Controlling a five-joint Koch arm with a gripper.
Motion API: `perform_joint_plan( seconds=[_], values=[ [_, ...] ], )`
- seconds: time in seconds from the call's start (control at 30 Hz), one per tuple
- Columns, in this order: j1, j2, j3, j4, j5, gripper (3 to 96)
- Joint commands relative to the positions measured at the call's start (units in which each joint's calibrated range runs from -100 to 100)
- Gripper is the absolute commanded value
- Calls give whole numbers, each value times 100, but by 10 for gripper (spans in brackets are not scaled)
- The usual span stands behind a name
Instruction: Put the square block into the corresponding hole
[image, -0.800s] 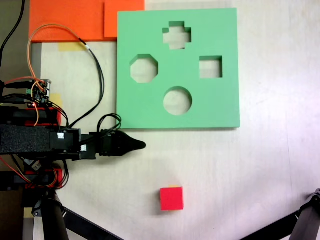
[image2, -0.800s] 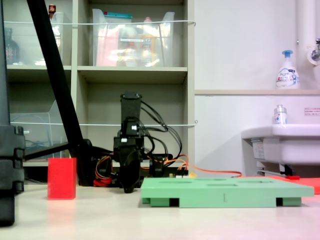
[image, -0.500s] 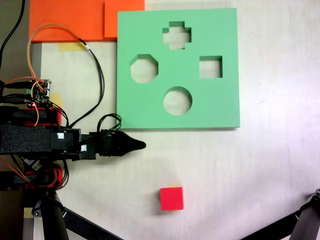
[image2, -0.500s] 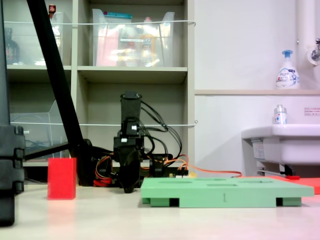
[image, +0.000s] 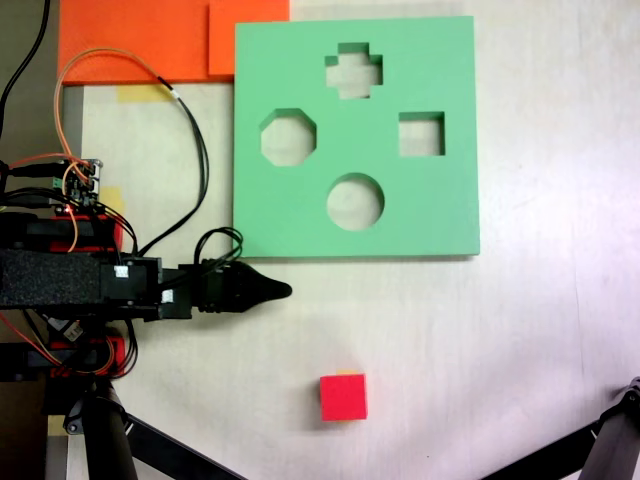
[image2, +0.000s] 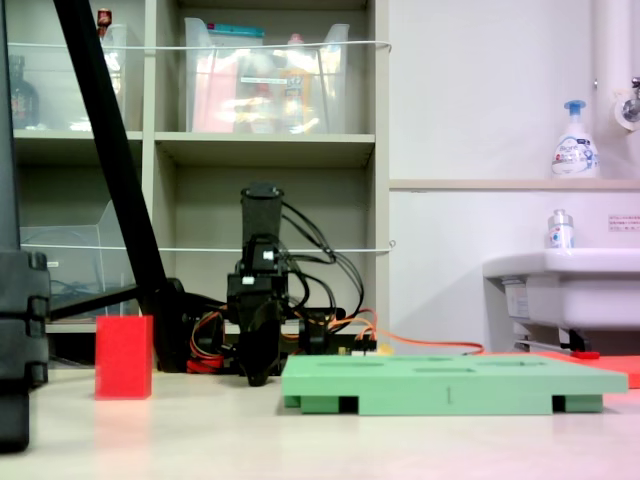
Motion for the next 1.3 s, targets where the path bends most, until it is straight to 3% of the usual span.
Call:
perform_joint_plan(
  seconds=[0.03,0.23,0.43,0.63,0.73,0.97,1.13,1.17,1.23,1.3],
  values=[
    [-20,-55,-118,-530,83,493],
    [-88,-55,-118,-540,127,493],
    [-474,-55,-118,-251,1939,448],
    [-703,71,3860,-4834,2842,428],
    [-703,1202,5904,-7020,3004,428],
    [-698,3800,9793,-10169,3194,428],
    [-850,5225,11328,-10612,3189,428],
    [-879,5406,11478,-10612,3194,434],
    [-967,5797,11647,-10612,3189,554],
    [-1065,6412,11886,-10612,3184,615]
  ],
)
